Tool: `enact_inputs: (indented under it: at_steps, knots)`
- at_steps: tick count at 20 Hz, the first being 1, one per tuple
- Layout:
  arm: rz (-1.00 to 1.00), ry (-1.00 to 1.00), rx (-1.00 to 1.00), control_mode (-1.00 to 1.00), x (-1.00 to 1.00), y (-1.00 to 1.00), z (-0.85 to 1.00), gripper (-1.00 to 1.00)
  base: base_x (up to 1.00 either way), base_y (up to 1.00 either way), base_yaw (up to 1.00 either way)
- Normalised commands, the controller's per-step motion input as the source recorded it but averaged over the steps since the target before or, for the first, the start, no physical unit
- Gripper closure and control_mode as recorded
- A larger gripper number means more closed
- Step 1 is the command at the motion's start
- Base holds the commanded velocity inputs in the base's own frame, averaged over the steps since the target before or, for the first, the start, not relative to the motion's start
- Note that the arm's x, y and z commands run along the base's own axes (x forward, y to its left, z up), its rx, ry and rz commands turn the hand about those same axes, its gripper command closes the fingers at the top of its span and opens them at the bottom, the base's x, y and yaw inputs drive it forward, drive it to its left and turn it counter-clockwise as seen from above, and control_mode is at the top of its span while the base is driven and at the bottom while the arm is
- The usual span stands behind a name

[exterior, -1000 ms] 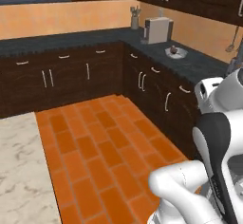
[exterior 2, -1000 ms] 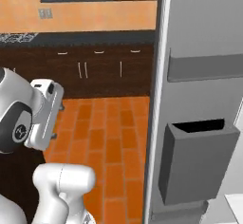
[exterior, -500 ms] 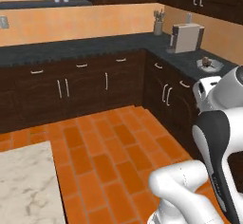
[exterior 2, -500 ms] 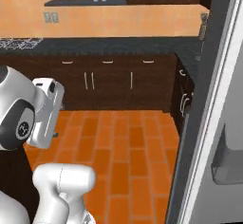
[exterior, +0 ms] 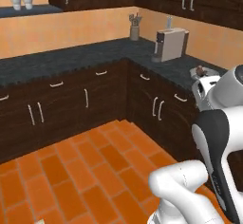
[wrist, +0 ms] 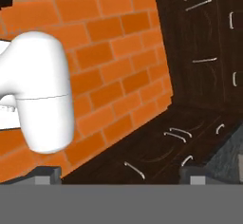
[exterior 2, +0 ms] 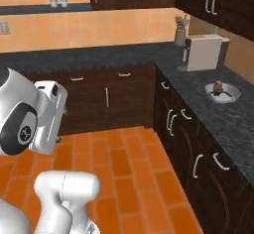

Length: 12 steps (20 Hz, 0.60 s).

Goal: Take the meat container that has the steak and place it on the second highest rack of the freezer. Then take the vegetable container that has the garlic and mushroom and place it on the highest rack of the freezer.

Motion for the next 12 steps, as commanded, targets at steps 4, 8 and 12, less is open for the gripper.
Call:
enact_inputs:
  at_steps: [4,8,12]
  knots:
    - [0.0,0.0,0.0,1.0,0.0,0.0,0.0,-1.0,1.0,-0.17,-0.45]
    - [0.0,0.0,0.0,1.0,0.0,0.0,0.0,-1.0,1.0,-0.29,-0.45]
    - [0.0,0.0,0.0,1.0,0.0,0.0,0.0,-1.0,0.96,-0.02,-0.52]
